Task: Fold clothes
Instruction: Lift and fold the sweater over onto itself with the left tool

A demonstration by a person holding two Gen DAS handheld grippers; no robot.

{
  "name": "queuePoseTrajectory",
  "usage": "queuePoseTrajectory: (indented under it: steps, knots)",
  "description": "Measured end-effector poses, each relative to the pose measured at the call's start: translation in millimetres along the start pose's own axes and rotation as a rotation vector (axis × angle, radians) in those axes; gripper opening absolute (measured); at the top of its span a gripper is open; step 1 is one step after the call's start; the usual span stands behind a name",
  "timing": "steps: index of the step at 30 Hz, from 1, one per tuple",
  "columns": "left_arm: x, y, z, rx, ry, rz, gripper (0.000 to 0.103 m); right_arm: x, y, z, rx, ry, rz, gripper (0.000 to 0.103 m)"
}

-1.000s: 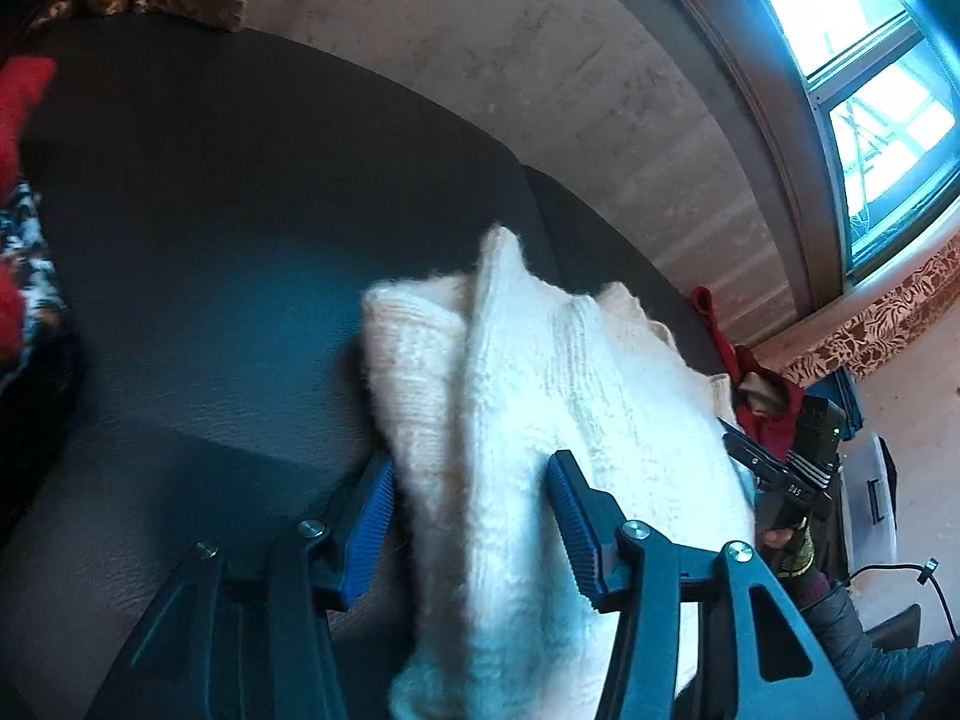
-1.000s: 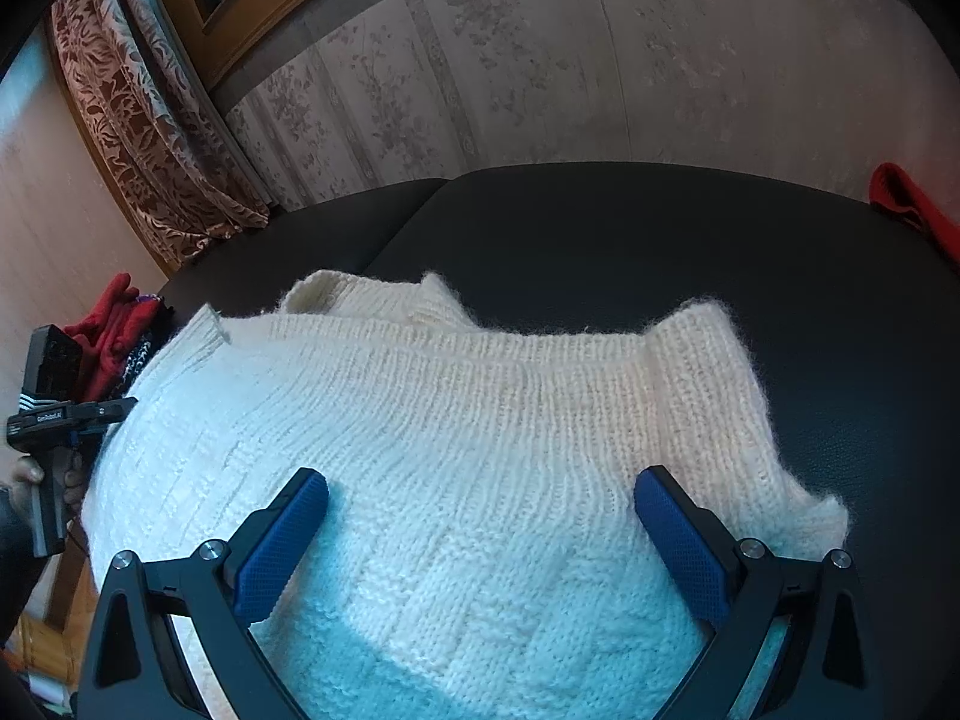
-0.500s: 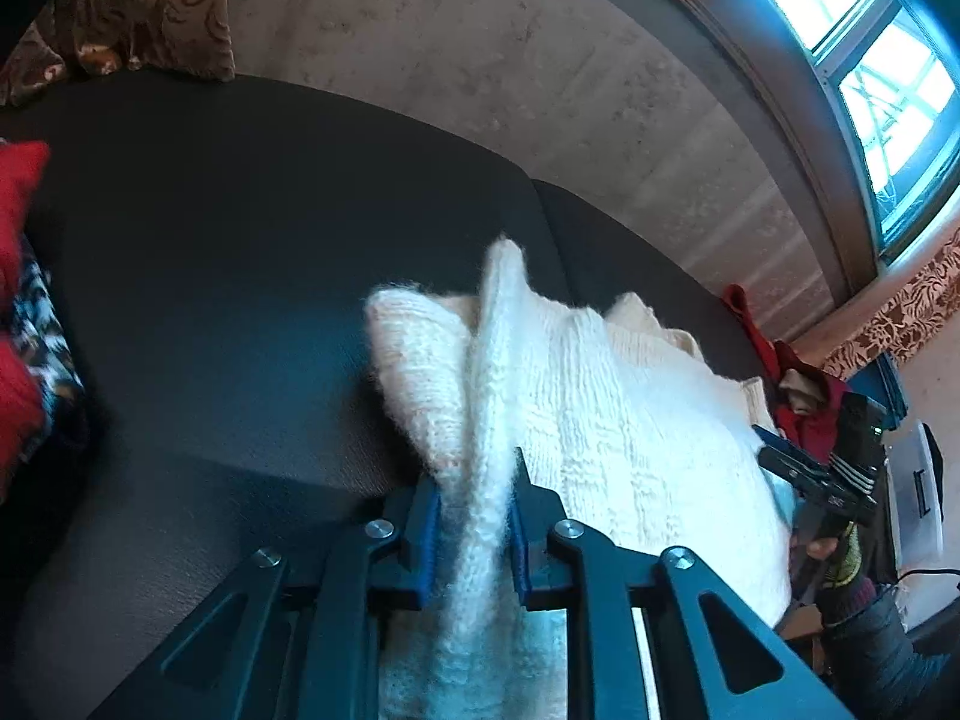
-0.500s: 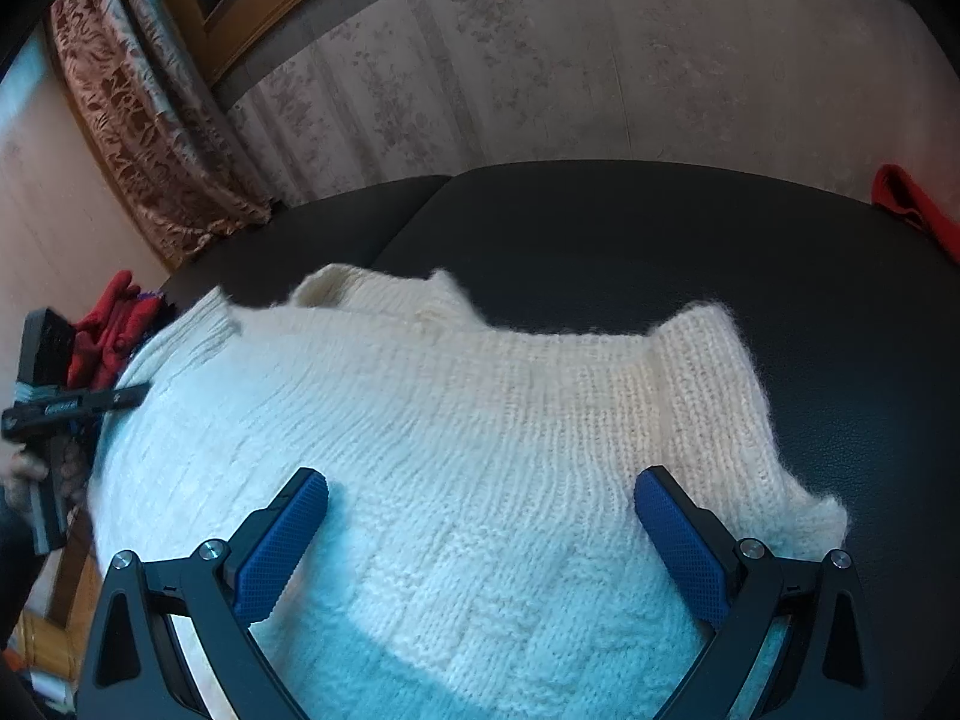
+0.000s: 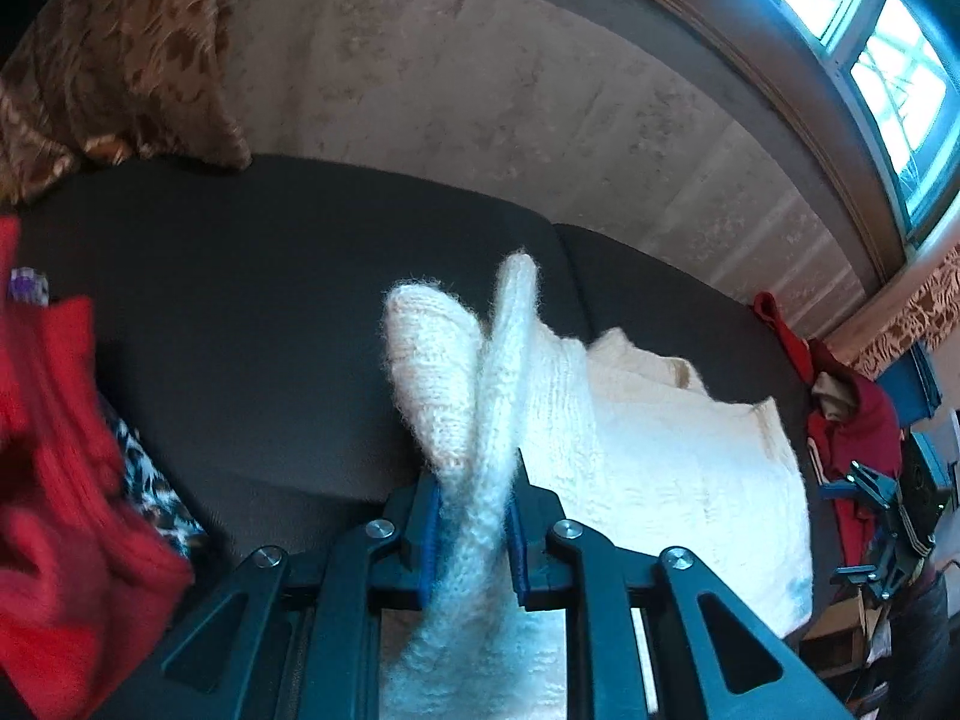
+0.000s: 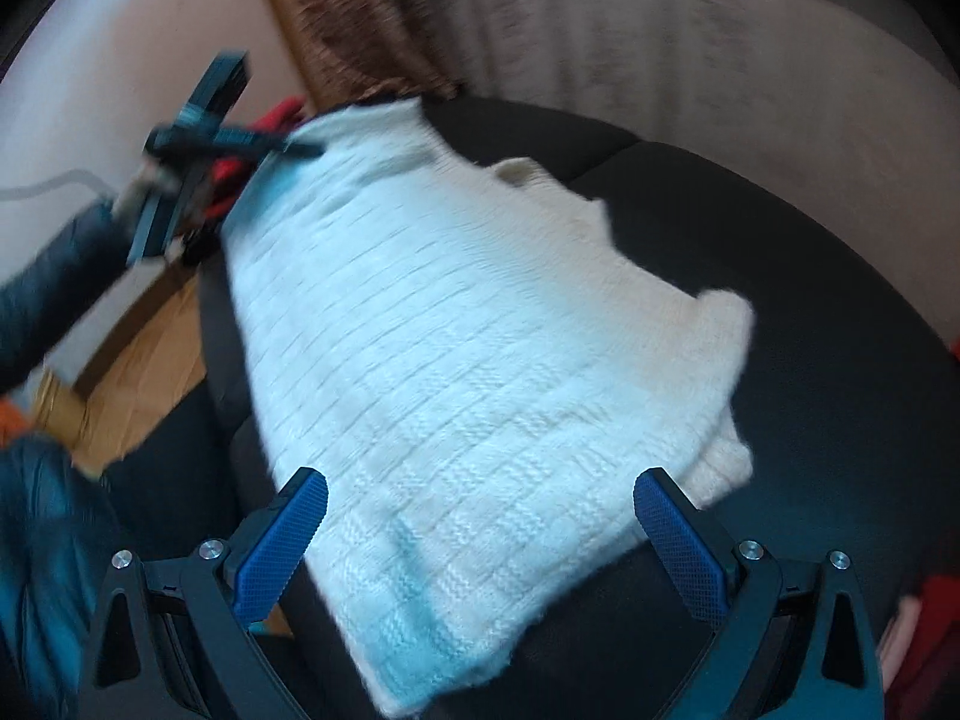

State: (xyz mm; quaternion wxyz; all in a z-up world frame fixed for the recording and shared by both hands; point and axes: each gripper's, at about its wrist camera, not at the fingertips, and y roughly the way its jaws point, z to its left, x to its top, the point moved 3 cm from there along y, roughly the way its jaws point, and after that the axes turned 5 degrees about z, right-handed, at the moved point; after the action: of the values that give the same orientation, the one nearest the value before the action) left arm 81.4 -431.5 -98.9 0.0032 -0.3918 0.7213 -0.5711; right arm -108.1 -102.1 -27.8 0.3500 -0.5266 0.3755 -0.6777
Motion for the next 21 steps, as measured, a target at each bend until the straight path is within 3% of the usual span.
queuePoseTrajectory:
  steps: [3,6,21]
  knots:
    - [4,-11,-12,-0.014,0.018,0.008,0.017,0,20,-4,-0.019,-0.068,0.089,0.103]
    - [5,-21,-29,-0.047,0.034,0.005,0.017,-13,61,-9,-0.106,-0.145,0.257,0.103]
    - [-5,-54,-135,-0.262,0.005,-0.003,0.016,-36,58,-19,-0.088,-0.072,0.099,0.103]
